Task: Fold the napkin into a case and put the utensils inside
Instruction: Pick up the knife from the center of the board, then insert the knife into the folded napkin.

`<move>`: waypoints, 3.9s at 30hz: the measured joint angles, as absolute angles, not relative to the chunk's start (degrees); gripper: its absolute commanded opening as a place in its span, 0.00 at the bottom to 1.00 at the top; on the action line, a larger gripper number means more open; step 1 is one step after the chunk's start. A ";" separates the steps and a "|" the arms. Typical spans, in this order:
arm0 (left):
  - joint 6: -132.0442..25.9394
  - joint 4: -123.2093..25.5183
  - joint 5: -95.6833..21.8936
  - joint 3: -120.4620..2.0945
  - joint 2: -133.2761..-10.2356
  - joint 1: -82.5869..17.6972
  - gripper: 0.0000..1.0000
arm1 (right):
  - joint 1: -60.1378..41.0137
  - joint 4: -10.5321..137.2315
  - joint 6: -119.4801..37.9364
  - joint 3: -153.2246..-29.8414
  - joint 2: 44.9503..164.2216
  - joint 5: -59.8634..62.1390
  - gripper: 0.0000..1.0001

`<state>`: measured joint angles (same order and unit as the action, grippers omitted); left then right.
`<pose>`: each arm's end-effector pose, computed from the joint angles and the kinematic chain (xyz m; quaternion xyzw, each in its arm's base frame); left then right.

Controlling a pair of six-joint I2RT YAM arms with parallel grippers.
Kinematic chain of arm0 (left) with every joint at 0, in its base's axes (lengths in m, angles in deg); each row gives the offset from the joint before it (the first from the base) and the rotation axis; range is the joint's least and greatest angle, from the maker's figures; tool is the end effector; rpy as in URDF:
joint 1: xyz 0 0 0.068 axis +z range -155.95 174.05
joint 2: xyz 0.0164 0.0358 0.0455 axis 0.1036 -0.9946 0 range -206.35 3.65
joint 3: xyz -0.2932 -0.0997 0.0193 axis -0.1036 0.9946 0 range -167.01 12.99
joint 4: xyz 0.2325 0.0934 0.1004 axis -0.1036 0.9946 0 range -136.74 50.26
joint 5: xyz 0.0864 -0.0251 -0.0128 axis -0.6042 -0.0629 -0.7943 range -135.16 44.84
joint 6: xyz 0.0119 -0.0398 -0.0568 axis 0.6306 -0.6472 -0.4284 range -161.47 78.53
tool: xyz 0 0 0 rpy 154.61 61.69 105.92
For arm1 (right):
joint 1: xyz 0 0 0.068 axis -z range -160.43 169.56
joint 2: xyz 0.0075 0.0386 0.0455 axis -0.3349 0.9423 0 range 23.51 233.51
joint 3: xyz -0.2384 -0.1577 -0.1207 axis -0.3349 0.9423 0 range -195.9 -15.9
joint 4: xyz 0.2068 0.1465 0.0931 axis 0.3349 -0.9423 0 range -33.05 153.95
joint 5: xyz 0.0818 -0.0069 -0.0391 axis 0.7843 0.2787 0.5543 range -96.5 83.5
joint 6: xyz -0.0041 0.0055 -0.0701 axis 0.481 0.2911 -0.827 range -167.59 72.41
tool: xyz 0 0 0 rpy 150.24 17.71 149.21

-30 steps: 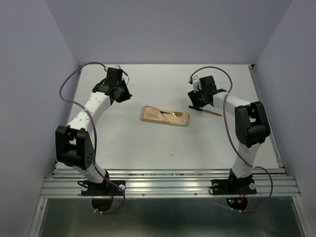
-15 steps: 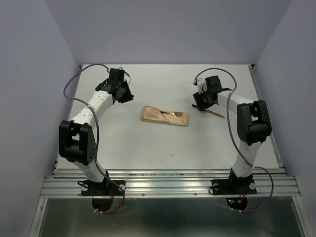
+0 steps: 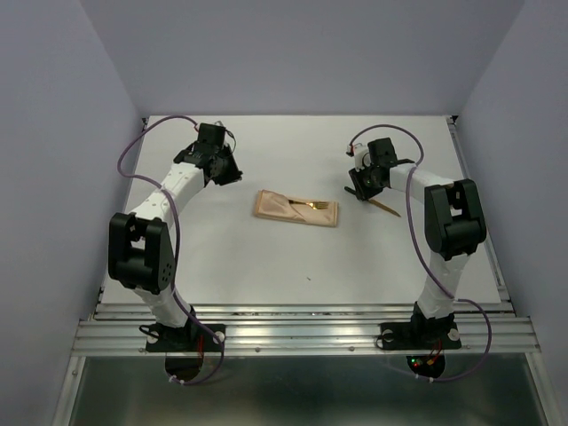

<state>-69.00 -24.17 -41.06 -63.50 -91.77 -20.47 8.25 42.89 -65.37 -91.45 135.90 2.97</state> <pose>0.3928 -0.1060 0.3020 -0.0885 0.9070 -0.1777 0.3714 0.4336 0.0965 0.1781 -0.2627 0.9213 0.0637 0.2795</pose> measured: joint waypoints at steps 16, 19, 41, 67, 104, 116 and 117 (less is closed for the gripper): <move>-70.71 -27.72 -40.64 -61.75 -96.03 -21.34 0.25 | 8.23 44.26 -59.68 -88.67 134.18 1.11 0.38; -70.88 -28.00 -40.64 -61.51 -97.49 -21.37 0.25 | 8.23 44.68 -59.09 -87.47 133.37 0.09 0.38; -71.95 -29.44 -39.22 -60.68 -99.18 -22.94 0.25 | 4.91 48.09 -59.05 -84.47 131.64 -8.07 0.10; -73.05 -32.24 -38.70 -59.98 -104.42 -23.09 0.24 | -8.93 40.33 -74.79 -82.46 117.28 -2.95 0.01; -73.02 -34.05 -34.61 -60.55 -107.72 -24.23 0.23 | -17.27 35.26 -83.38 -90.20 131.86 -3.10 0.01; -73.11 -33.88 -34.65 -62.54 -108.25 -25.12 0.23 | -18.76 35.32 -83.90 -95.45 135.60 0.20 0.01; -73.13 -33.86 -34.68 -62.54 -108.27 -25.23 0.23 | -18.83 35.32 -83.90 -95.71 135.77 0.26 0.01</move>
<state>-73.13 -33.86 -34.68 -62.54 -108.27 -25.23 -18.83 35.32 -83.90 -95.71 135.77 0.26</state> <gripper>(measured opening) 0.232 0.100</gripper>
